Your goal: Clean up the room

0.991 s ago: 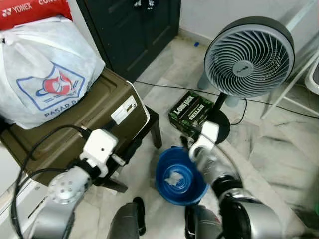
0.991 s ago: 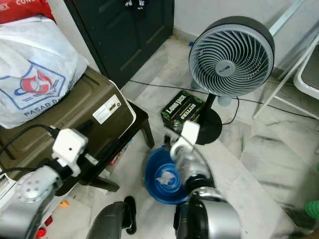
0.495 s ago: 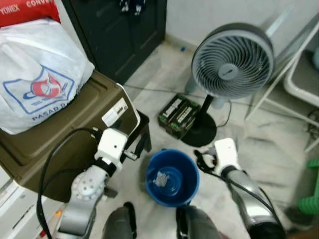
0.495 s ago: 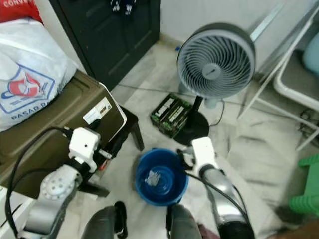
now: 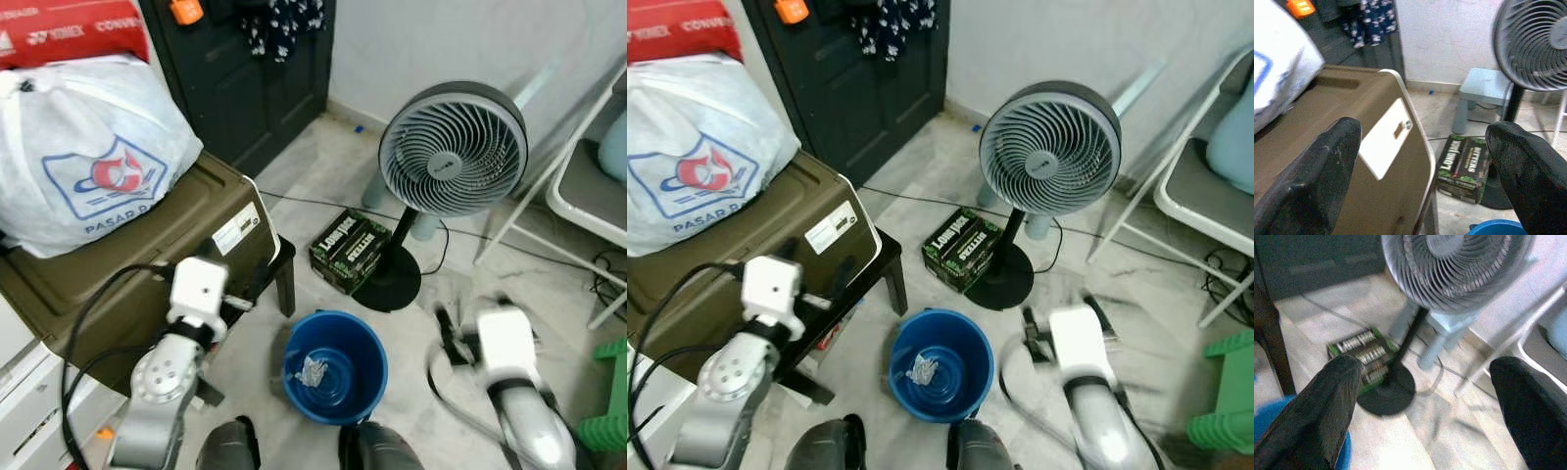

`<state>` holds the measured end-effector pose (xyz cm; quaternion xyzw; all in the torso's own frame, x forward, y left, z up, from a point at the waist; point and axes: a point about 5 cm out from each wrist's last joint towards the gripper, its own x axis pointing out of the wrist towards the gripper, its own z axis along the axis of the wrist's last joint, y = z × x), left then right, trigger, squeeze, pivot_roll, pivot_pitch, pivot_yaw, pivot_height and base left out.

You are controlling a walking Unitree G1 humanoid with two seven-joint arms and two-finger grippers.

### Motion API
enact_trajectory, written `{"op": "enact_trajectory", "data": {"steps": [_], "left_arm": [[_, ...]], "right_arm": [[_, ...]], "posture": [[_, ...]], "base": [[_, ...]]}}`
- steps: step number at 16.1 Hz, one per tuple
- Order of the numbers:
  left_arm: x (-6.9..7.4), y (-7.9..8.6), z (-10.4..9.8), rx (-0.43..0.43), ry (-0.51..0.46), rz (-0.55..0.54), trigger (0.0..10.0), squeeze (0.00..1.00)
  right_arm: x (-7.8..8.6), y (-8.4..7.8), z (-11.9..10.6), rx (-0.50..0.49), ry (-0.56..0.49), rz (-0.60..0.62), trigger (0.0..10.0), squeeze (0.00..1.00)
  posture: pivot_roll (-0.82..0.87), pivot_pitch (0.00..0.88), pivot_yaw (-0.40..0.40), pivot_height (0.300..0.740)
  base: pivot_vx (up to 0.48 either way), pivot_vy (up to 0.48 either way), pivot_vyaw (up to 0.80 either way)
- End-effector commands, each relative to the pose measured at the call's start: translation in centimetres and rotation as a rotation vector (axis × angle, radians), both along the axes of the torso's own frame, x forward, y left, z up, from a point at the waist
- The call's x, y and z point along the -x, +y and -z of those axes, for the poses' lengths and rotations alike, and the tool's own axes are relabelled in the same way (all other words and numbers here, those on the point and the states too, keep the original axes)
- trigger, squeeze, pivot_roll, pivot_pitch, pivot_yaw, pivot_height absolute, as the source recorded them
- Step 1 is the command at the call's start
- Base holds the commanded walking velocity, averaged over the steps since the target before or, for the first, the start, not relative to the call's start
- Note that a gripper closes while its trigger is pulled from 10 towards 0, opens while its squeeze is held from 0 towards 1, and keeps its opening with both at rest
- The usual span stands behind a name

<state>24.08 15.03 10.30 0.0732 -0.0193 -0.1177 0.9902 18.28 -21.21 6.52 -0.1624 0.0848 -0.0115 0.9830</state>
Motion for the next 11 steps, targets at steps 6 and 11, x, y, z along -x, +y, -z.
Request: {"op": "enact_trajectory", "data": {"steps": [6, 11], "left_arm": [[-0.3, -0.1, -0.7, 0.092, -0.039, -0.068, 10.0, 0.0], [-0.5, 0.3, -2.6, 0.152, -0.098, -0.126, 10.0, 0.0]], "right_arm": [[-2.4, 1.3, -5.2, 0.184, -0.189, -0.058, 10.0, 0.0], [-2.6, 1.9, -6.9, 0.213, -0.245, -0.071, 10.0, 0.0]], "posture": [[-0.12, 0.1, -0.039, 0.74], [-0.12, 0.116, -0.034, 0.74]], "base": [[0.0, 0.0, 0.0], [0.0, 0.0, 0.57]]}}
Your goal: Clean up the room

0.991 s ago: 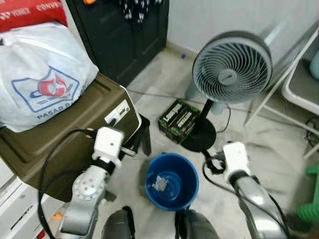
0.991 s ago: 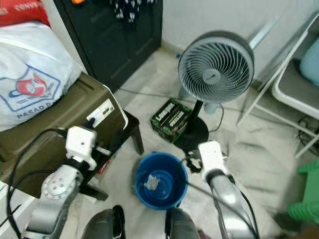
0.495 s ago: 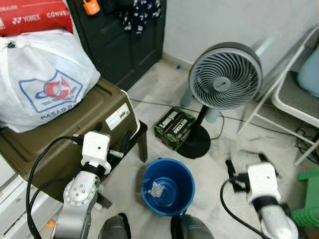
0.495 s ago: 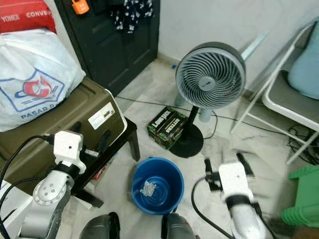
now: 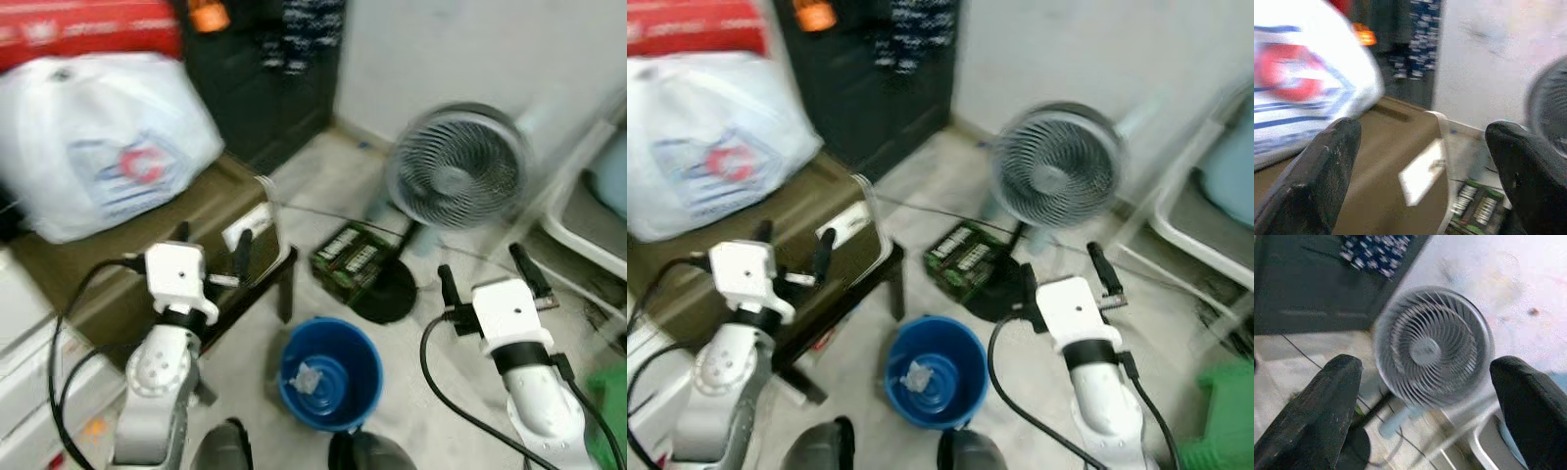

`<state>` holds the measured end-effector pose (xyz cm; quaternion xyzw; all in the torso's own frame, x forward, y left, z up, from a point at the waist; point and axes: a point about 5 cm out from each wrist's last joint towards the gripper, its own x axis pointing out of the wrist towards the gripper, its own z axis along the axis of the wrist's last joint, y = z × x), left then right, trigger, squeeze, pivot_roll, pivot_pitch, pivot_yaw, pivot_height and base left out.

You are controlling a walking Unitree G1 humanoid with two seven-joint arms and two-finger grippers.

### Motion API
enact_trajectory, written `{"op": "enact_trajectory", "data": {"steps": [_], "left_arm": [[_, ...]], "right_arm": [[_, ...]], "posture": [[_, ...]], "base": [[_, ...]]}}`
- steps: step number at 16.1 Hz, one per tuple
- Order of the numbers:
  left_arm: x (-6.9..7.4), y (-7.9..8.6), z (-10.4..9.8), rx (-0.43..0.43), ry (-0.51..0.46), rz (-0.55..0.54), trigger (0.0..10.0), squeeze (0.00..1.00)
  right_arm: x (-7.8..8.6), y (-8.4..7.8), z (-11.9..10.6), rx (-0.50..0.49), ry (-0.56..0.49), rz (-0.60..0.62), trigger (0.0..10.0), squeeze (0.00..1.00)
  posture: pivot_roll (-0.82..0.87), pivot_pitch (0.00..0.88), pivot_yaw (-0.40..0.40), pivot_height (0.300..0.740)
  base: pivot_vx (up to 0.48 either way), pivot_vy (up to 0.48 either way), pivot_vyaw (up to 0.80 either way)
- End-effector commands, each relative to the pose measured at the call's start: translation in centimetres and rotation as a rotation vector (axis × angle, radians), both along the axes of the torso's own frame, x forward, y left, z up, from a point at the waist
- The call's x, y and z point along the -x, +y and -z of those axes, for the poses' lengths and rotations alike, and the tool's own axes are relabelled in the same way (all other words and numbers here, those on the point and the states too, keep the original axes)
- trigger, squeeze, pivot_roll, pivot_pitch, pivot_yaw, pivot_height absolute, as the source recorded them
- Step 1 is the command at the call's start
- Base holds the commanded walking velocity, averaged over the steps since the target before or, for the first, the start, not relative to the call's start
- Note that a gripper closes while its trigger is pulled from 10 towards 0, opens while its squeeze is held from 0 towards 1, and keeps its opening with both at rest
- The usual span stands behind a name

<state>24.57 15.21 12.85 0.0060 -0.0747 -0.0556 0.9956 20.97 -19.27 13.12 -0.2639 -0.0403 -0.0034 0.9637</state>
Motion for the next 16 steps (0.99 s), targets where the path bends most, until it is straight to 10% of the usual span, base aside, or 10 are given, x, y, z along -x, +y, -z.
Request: {"op": "enact_trajectory", "data": {"steps": [1, 6, 11, 16], "left_arm": [[-0.1, 0.3, -0.2, 0.012, 0.005, -0.02, 10.0, 0.0], [-0.7, 1.8, 1.6, -0.048, 0.046, -0.105, 10.0, 0.0], [1.8, 6.0, 3.8, -0.142, 0.111, -0.295, 10.0, 0.0], [0.8, 6.2, 3.5, -0.195, 0.061, -0.313, 10.0, 0.0]], "right_arm": [[0.0, 0.1, -0.5, 0.006, -0.012, 0.006, 10.0, 0.0], [-1.1, 0.9, 0.6, -0.046, -0.004, -0.014, 10.0, 0.0], [-1.5, 0.6, 3.1, -0.21, 0.067, 0.061, 10.0, 0.0], [-3.5, 0.0, 2.8, -0.227, 0.03, 0.056, 10.0, 0.0]], "posture": [[-0.12, 0.116, -0.034, 0.74], [-0.09, 0.051, -0.025, 0.74], [-0.04, 0.0, -0.024, 0.74], [-0.04, 0.0, -0.004, 0.74]], "base": [[0.0, 0.0, 0.8], [0.0, 0.0, 0.8], [0.0, 0.0, 0.8], [0.0, 0.0, 0.58]]}}
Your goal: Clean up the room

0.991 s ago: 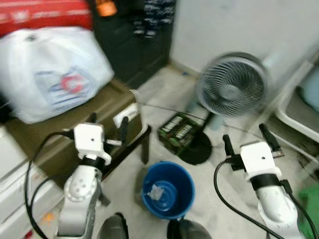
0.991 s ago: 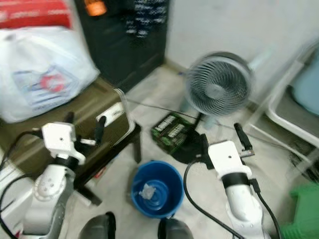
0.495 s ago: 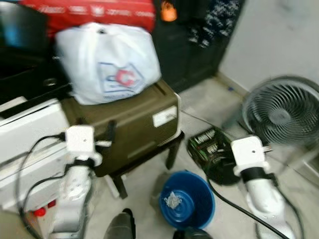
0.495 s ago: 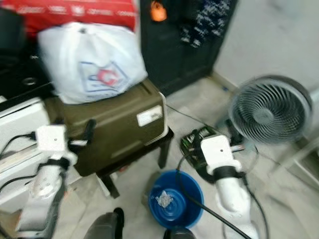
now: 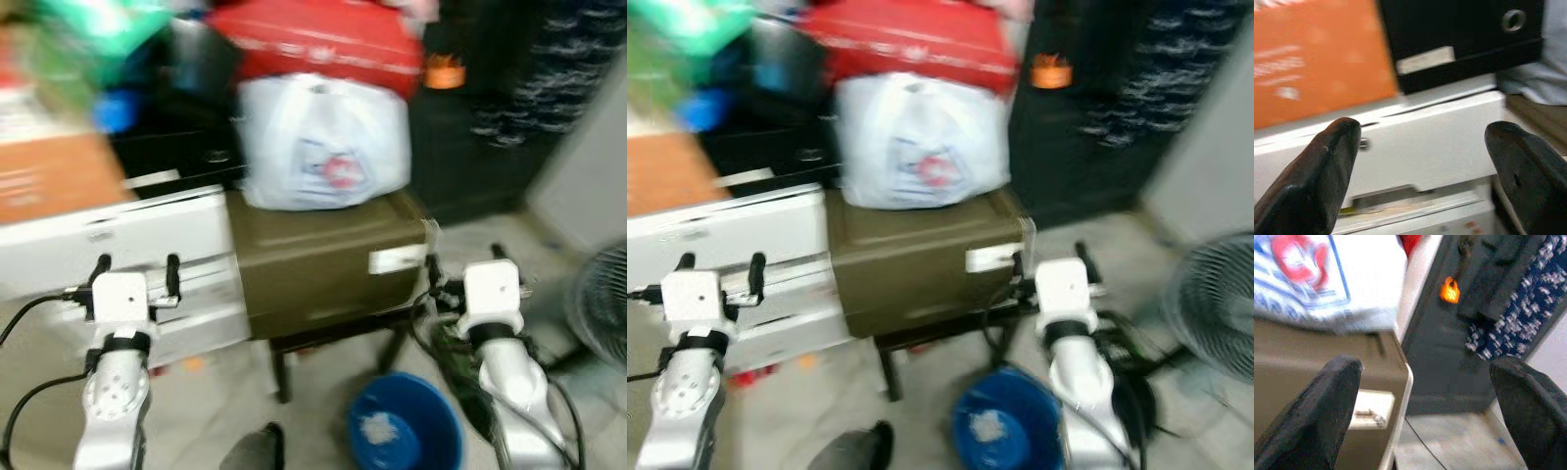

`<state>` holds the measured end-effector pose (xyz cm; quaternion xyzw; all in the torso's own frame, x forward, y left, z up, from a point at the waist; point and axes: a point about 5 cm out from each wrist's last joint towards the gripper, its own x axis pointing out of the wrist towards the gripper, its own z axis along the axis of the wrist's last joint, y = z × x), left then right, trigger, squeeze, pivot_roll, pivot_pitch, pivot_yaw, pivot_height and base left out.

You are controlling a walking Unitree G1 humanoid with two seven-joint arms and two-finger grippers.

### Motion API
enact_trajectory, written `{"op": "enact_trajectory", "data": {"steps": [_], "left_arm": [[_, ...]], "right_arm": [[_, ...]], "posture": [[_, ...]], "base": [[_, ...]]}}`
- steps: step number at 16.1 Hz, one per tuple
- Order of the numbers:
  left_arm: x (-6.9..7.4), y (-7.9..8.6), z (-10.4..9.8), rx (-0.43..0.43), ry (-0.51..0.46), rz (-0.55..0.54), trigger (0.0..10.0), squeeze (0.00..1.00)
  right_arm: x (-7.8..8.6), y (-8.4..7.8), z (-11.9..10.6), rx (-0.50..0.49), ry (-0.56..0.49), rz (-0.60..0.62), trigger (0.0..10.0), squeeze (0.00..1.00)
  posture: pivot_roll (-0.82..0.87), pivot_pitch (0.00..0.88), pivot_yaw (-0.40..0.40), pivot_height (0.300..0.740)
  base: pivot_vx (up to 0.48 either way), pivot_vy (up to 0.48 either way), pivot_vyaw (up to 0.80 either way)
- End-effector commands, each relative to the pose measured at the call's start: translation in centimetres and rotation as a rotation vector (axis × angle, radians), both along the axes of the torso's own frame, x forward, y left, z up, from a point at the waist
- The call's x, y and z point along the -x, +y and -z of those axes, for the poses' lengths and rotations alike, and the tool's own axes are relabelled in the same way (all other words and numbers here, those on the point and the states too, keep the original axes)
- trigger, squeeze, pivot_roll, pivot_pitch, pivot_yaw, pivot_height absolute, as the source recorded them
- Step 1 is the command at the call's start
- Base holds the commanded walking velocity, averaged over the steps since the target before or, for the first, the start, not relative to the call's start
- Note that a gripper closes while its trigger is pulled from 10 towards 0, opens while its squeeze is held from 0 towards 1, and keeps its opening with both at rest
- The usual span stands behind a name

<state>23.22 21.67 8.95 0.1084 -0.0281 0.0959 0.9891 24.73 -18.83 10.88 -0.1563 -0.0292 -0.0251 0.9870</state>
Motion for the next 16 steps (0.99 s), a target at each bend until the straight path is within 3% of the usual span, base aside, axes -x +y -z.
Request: {"op": "enact_trajectory", "data": {"steps": [1, 5, 7, 13, 16], "left_arm": [[-0.7, -0.3, -0.5, -0.012, -0.018, 0.014, 10.0, 0.0], [-1.5, -1.5, -0.6, -0.048, -0.015, 0.094, 10.0, 0.0], [-1.1, -1.8, 0.0, -0.046, -0.001, 0.097, 10.0, 0.0], [-1.4, -2.7, 0.1, -0.036, -0.007, 0.09, 10.0, 0.0], [-1.8, -2.1, -0.5, -0.055, -0.023, 0.076, 10.0, 0.0]], "right_arm": [[0.2, -0.5, 0.5, -0.014, 0.016, 0.024, 10.0, 0.0], [0.9, 0.1, 1.7, -0.042, 0.047, 0.049, 10.0, 0.0], [1.0, 0.9, 1.5, -0.016, 0.031, -0.001, 10.0, 0.0], [-0.2, 0.6, 1.2, -0.038, 0.029, -0.044, 10.0, 0.0], [-0.7, 1.4, 1.1, -0.022, 0.03, -0.102, 10.0, 0.0]], "posture": [[-0.04, 0.0, 0.004, 0.74], [-0.06, 0.0, 0.049, 0.74], [-0.07, 0.0, 0.039, 0.74], [-0.05, 0.0, 0.002, 0.74], [-0.04, 0.0, -0.006, 0.74]], "base": [[0.0, 0.0, 0.0], [0.0, 0.0, 0.0], [0.0, 0.0, 0.8], [0.0, 0.0, 0.8], [0.0, 0.0, 0.8]]}}
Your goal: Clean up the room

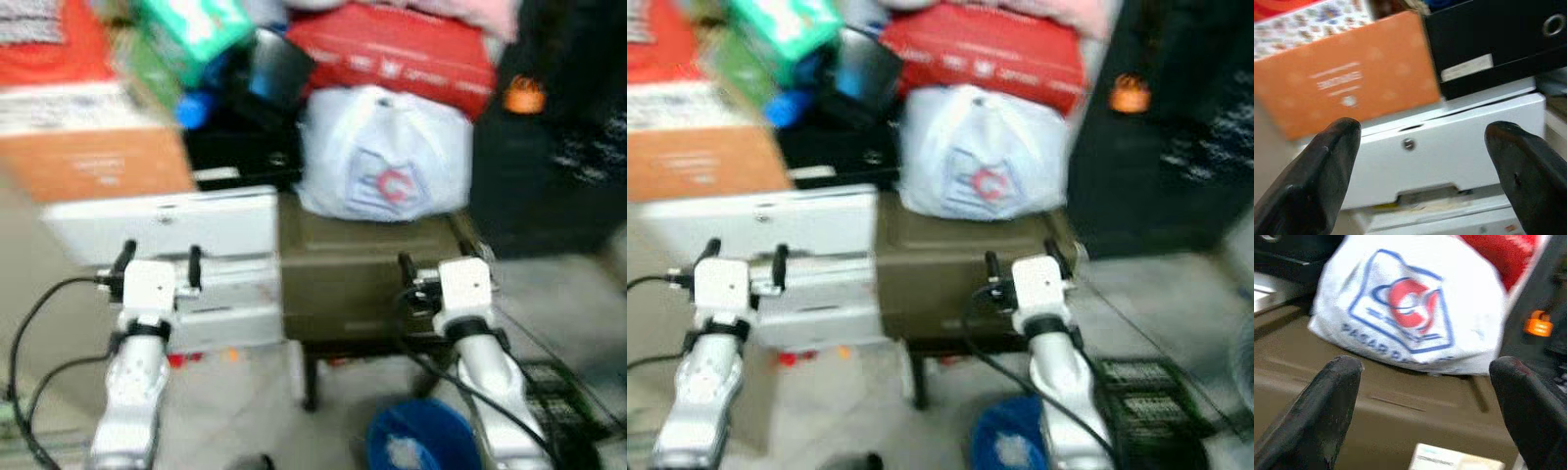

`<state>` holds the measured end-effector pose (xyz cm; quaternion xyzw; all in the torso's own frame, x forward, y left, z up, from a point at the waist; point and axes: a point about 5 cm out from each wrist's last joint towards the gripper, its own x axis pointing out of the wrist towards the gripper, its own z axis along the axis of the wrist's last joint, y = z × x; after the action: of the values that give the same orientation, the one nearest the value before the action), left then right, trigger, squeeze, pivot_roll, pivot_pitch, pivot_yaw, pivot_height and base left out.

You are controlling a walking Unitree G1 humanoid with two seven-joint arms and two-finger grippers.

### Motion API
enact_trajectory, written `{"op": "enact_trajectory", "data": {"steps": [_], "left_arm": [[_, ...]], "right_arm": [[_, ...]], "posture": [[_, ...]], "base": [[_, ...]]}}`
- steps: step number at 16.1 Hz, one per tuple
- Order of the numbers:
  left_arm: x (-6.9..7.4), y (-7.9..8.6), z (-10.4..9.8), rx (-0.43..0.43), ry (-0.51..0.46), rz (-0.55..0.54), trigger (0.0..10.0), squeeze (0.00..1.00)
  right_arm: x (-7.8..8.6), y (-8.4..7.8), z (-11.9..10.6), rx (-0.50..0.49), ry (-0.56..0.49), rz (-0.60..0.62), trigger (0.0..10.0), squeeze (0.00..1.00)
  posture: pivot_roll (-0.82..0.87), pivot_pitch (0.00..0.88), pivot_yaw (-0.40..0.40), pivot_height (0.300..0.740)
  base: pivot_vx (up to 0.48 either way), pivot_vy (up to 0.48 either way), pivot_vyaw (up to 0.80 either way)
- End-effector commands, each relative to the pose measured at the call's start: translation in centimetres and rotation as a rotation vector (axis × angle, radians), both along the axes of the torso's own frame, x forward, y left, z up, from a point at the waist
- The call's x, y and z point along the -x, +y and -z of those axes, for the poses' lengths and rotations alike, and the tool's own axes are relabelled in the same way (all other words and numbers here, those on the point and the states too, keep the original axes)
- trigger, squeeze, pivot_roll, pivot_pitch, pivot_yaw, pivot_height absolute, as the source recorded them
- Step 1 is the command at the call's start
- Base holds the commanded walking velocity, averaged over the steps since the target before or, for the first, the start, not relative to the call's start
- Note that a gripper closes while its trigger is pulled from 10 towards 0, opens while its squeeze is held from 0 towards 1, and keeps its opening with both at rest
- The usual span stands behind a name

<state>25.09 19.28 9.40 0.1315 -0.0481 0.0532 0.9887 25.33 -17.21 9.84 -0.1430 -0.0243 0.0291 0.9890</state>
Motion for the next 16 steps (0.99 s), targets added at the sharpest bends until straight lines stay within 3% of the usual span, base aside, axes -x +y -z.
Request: {"op": "enact_trajectory", "data": {"steps": [1, 8, 16], "left_arm": [[-0.07, 0.38, -0.13, 0.005, 0.004, -0.011, 10.0, 0.0], [-0.18, -0.48, 0.1, 0.007, 0.011, 0.021, 10.0, 0.0], [0.05, -0.32, 0.49, 0.012, 0.032, -0.006, 10.0, 0.0]], "right_arm": [[-0.26, -0.23, -0.04, -0.004, 0.004, 0.0, 10.0, 0.0], [-0.12, -0.06, 0.17, -0.019, 0.011, -0.023, 10.0, 0.0], [0.0, 0.36, 0.37, -0.031, 0.023, -0.049, 10.0, 0.0]], "posture": [[-0.04, 0.0, -0.005, 0.74], [-0.06, 0.003, 0.004, 0.74], [-0.05, 0.01, 0.003, 0.74]], "base": [[0.0, 0.0, 0.8], [0.0, 0.0, 0.8], [0.0, 0.0, 0.8]]}}
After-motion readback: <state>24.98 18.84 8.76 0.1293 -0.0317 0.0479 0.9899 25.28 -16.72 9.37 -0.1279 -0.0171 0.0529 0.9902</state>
